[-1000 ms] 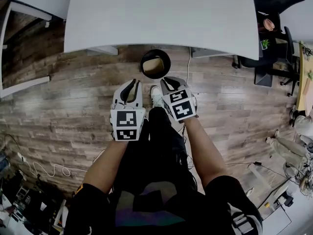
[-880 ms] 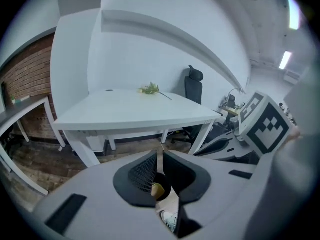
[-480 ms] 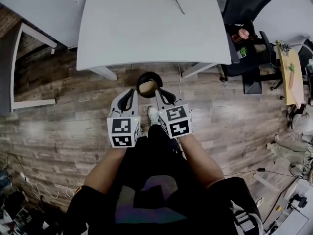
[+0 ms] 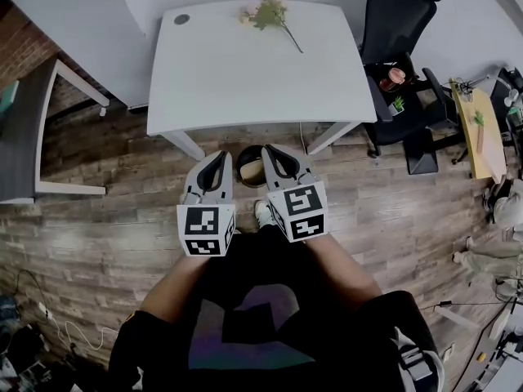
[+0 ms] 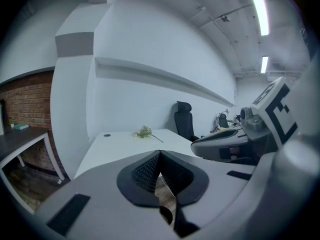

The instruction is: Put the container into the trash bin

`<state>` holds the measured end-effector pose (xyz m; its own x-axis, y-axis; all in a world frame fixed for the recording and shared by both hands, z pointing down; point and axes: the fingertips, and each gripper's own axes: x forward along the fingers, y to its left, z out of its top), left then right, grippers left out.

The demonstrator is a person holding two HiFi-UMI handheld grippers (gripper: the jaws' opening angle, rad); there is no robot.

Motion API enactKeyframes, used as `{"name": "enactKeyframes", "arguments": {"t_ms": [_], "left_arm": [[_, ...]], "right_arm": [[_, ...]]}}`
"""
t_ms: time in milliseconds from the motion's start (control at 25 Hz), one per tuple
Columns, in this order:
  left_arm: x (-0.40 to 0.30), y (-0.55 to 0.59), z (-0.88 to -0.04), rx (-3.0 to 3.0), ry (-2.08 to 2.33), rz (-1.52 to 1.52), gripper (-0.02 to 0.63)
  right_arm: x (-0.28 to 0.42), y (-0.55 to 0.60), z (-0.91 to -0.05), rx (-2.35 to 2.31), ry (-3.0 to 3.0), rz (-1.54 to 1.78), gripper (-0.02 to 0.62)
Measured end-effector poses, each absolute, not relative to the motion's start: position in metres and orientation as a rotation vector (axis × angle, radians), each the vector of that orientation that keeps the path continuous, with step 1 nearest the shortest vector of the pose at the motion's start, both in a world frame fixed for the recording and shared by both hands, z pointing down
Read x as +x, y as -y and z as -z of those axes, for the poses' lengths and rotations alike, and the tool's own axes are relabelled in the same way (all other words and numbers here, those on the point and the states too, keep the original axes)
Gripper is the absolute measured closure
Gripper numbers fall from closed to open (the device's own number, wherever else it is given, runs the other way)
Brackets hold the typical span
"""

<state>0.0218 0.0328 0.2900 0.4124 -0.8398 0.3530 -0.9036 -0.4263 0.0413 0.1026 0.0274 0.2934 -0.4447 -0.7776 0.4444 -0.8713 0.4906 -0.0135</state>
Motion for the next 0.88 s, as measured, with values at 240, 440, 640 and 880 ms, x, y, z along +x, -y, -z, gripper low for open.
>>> {"name": "enactKeyframes", "arguments": {"t_ms": [240, 440, 640, 880], "left_arm": [[0.024, -0.042, -0.283, 2.466, 1.539, -0.419, 0.6], [0.02, -0.051, -0.281, 2.47, 1.551, -0.411, 0.6], [0.015, -0.061, -0.281, 2.471, 1.559, -0.394, 0.6], [0.0, -0.065, -0.281, 2.45, 1.59, -0.362, 0.598]], "right_arm": [[0.095, -0.043, -0.285, 1.365, 2.381, -0.326, 0.577], [0.09, -0.054, -0.284, 1.359, 2.382, -0.321, 0.577], [0.088, -0.062, -0.283, 1.365, 2.376, -0.311, 0.578], [0.085, -0.072, -0.288, 1.336, 2.344, -0.315, 0.577]]}}
